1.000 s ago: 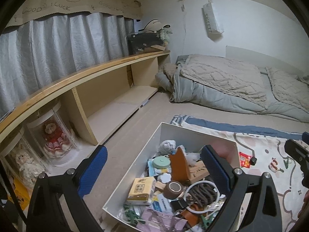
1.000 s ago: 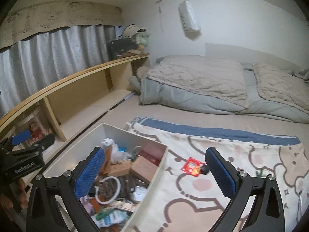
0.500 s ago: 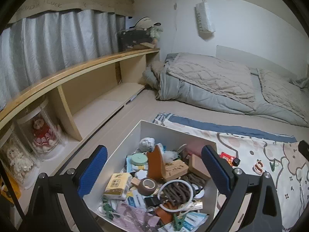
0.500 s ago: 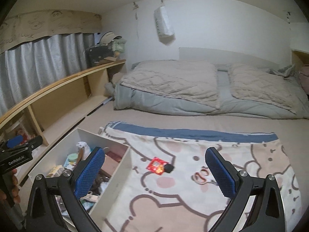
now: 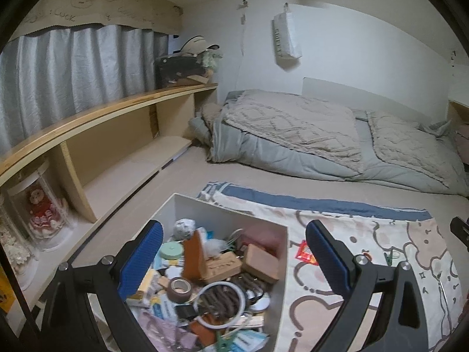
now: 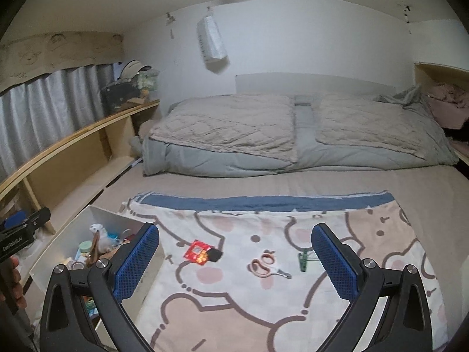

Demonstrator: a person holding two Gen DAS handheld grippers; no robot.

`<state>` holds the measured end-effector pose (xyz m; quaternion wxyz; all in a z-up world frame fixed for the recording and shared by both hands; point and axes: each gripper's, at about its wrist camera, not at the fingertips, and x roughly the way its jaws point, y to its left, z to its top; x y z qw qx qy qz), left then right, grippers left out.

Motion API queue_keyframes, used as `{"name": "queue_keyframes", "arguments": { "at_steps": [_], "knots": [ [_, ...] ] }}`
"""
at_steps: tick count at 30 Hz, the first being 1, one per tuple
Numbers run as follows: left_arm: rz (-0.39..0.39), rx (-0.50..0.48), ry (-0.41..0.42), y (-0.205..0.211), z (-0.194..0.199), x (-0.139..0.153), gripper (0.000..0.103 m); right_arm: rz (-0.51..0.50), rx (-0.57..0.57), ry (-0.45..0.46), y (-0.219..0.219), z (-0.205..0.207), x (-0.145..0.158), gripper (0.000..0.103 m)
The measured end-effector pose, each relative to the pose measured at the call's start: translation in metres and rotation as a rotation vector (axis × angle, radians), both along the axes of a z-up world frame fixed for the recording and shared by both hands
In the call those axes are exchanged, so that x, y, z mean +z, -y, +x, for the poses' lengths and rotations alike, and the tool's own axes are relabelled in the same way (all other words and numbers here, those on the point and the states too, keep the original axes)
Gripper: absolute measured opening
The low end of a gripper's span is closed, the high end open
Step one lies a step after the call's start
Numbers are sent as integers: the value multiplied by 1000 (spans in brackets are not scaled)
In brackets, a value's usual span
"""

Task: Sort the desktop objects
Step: 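Withdraw both open tools from the box back over the blanket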

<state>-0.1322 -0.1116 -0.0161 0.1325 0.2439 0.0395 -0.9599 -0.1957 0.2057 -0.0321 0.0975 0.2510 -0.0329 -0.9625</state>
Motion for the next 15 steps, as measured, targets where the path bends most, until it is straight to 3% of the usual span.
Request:
{"name": "queue_keyframes", "arguments": {
  "at_steps": [15],
  "knots": [
    [-27,-115,-18,-51,-36,-14,99,32,-116,37,-37,-28,-20,103]
  ]
}}
